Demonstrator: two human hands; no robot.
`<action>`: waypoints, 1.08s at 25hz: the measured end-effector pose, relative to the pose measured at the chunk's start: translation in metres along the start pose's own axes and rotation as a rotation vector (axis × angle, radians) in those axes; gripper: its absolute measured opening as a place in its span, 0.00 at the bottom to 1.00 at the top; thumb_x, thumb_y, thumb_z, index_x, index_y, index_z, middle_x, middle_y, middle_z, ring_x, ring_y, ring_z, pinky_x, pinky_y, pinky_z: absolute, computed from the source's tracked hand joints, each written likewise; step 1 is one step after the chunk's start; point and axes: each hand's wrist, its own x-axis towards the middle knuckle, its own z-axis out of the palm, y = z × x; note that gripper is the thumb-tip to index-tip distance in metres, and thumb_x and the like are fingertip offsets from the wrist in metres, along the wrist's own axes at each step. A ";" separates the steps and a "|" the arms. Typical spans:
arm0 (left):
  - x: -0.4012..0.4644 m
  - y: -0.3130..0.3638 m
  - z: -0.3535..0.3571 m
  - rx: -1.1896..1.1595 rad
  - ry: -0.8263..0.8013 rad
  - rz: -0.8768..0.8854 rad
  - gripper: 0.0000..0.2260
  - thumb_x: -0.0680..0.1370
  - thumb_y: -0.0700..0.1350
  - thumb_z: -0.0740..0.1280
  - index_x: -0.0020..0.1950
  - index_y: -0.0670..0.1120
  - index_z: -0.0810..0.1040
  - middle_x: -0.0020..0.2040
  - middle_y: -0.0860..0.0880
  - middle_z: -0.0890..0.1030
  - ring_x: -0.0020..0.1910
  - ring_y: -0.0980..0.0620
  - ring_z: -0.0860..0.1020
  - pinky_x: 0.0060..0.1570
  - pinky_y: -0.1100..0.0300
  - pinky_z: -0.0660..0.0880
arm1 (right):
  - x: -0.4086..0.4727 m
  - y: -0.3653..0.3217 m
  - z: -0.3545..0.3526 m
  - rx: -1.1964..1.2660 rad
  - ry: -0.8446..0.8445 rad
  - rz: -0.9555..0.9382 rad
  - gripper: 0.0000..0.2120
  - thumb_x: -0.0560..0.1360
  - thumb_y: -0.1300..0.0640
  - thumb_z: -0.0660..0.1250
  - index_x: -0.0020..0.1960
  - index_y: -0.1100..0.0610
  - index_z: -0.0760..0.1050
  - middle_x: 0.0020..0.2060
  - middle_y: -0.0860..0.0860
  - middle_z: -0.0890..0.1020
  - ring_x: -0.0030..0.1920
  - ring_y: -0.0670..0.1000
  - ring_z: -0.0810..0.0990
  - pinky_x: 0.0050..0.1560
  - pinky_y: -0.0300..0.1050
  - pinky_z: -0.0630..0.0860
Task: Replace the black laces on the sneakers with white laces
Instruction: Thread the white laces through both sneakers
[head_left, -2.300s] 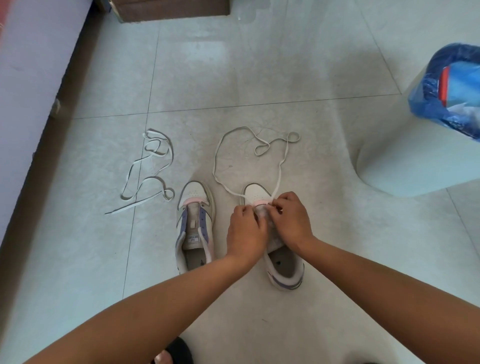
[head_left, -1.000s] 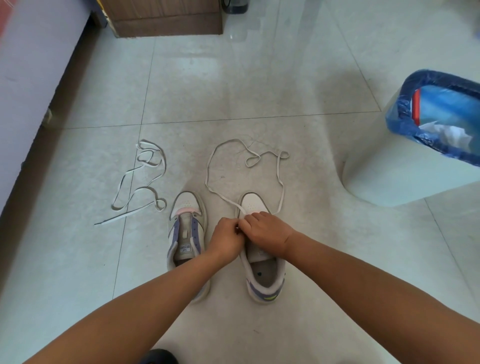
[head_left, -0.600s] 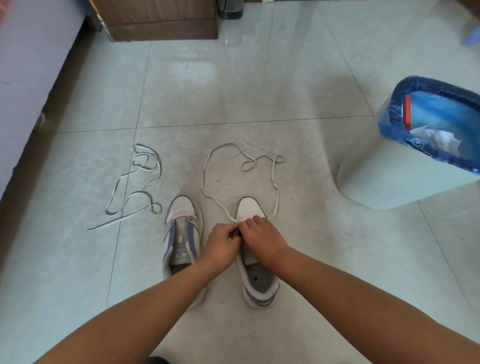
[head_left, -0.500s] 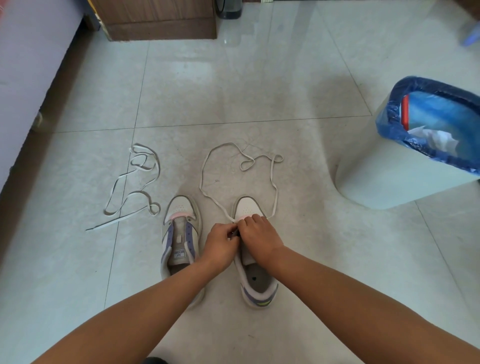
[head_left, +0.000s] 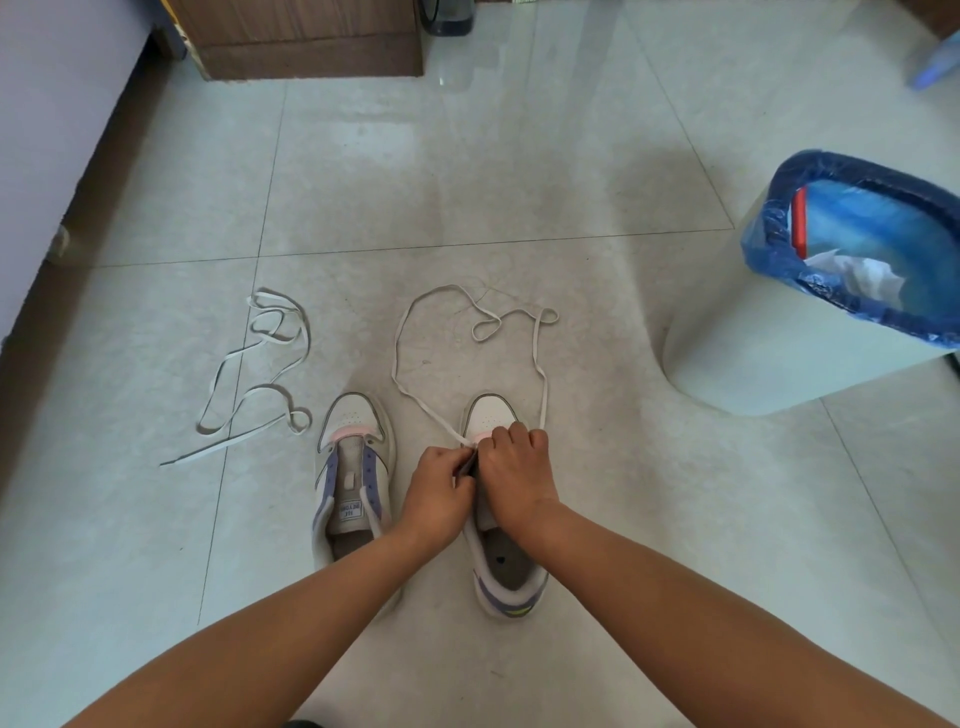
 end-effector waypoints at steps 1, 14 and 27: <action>-0.001 0.001 0.000 0.005 0.009 -0.001 0.13 0.75 0.33 0.61 0.56 0.40 0.79 0.51 0.41 0.77 0.51 0.53 0.72 0.46 0.69 0.63 | 0.000 0.001 0.001 0.041 0.016 0.003 0.12 0.74 0.60 0.62 0.58 0.59 0.71 0.55 0.56 0.75 0.59 0.58 0.69 0.57 0.50 0.63; -0.010 0.009 0.012 0.034 0.057 -0.152 0.17 0.80 0.39 0.57 0.69 0.43 0.68 0.61 0.44 0.68 0.52 0.52 0.72 0.46 0.72 0.60 | -0.002 -0.006 0.006 0.141 0.043 0.112 0.11 0.77 0.59 0.56 0.58 0.59 0.70 0.56 0.55 0.75 0.58 0.57 0.70 0.58 0.50 0.62; -0.006 0.004 0.015 0.274 -0.273 -0.439 0.11 0.79 0.43 0.59 0.59 0.41 0.65 0.56 0.41 0.76 0.52 0.44 0.77 0.41 0.59 0.68 | -0.015 -0.010 -0.018 -0.017 0.217 -0.138 0.12 0.51 0.52 0.79 0.30 0.53 0.79 0.27 0.48 0.78 0.30 0.47 0.77 0.31 0.37 0.72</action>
